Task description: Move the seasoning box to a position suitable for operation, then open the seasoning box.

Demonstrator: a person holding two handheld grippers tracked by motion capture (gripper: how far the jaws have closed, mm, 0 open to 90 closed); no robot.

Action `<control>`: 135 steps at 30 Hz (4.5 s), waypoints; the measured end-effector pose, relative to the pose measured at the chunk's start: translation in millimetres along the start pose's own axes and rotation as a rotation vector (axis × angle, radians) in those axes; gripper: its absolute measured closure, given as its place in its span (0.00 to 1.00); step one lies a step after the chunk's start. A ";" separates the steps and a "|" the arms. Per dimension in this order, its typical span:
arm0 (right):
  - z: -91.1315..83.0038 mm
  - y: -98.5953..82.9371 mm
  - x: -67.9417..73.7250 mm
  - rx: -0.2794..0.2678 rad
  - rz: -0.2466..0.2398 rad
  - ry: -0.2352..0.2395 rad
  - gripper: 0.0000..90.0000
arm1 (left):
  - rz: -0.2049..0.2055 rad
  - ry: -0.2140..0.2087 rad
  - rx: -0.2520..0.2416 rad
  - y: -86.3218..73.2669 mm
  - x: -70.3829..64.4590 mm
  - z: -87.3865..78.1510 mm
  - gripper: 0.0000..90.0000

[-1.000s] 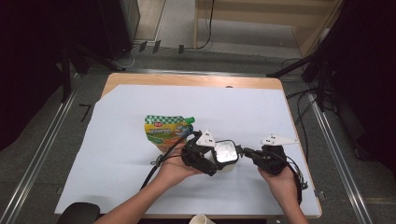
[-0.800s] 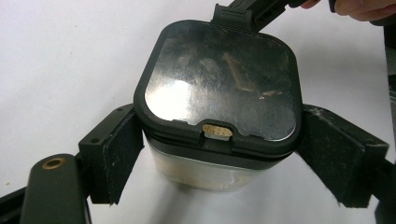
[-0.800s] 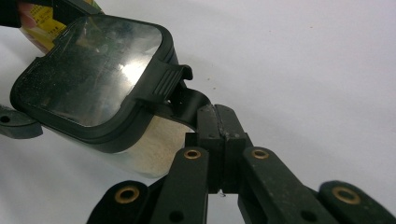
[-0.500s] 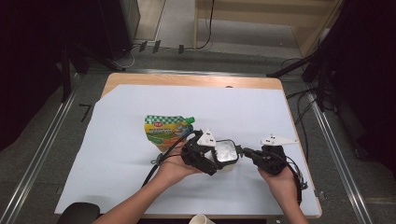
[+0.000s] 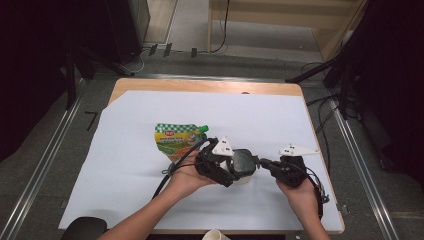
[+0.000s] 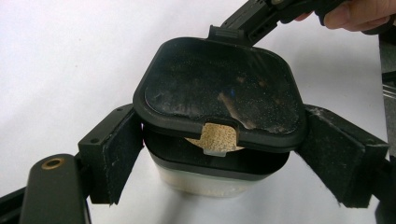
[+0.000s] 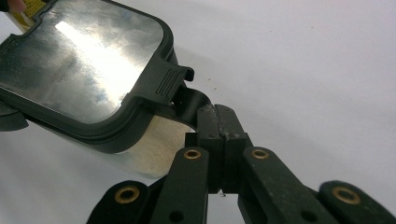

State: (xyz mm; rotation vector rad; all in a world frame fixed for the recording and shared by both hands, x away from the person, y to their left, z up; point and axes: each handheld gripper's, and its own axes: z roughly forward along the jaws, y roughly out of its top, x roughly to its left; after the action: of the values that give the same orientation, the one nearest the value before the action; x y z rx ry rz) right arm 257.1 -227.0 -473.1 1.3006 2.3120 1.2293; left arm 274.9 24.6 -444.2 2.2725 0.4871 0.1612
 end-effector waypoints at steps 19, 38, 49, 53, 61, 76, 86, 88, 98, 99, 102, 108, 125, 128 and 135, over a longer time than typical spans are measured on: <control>-2.0 -0.7 5.5 0.008 -0.005 0.024 1.00 | -0.024 -0.164 -0.042 28.2 -3.7 -12.7 0.70; -1.2 -1.1 7.1 0.003 -0.006 0.041 1.00 | 0.013 -0.230 -0.007 52.0 -8.6 5.1 0.80; -3.0 -0.6 7.5 -0.003 -0.001 0.049 1.00 | -0.006 -0.271 -0.006 50.0 -2.1 4.6 0.77; -10.8 -2.8 9.6 -0.015 0.017 0.053 1.00 | -0.020 -0.274 -0.004 46.4 2.7 -5.5 0.65; -26.1 -17.2 28.5 -0.032 -0.006 0.096 0.92 | -0.051 -0.286 0.002 35.6 11.0 -23.2 0.52; -26.5 -22.3 79.1 -0.019 -0.156 0.242 0.76 | -0.082 -0.228 -0.035 15.1 24.2 -68.8 0.51; -7.4 -0.5 108.8 0.007 -0.132 0.261 0.70 | -0.101 -0.206 -0.031 4.1 35.6 -92.9 0.50; -3.0 4.5 114.5 0.012 -0.132 0.265 0.69 | -0.088 -0.207 -0.026 1.0 36.4 -97.1 0.50; 25.7 28.1 136.5 0.022 -0.196 0.270 0.63 | -0.123 -0.174 -0.062 -12.5 47.2 -127.0 0.51; 28.3 30.2 137.3 0.020 -0.200 0.273 0.63 | -0.122 -0.175 -0.064 -13.3 48.6 -129.8 0.51; 36.5 35.4 139.9 0.018 -0.193 0.285 0.63 | -0.122 -0.162 -0.065 -15.4 50.4 -136.6 0.51; 48.0 34.0 146.4 0.005 -0.200 0.291 0.62 | -0.134 -0.138 -0.053 -27.2 55.9 -146.8 0.51; 62.9 31.0 149.7 0.030 -0.233 0.295 0.59 | -0.186 -0.122 -0.040 -58.9 65.1 -163.2 0.52; 62.9 31.9 149.8 0.028 -0.231 0.298 0.59 | -0.195 -0.122 -0.039 -62.7 67.6 -166.2 0.52; 63.9 32.3 149.9 0.029 -0.236 0.301 0.59 | -0.208 -0.125 -0.014 -73.0 73.3 -178.1 0.53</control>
State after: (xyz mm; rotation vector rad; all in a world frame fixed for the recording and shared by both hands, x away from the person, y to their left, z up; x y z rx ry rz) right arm 223.4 -64.9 -459.0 0.8659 2.6042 1.3931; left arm 273.4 220.1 -379.3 2.1858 0.6495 -0.0817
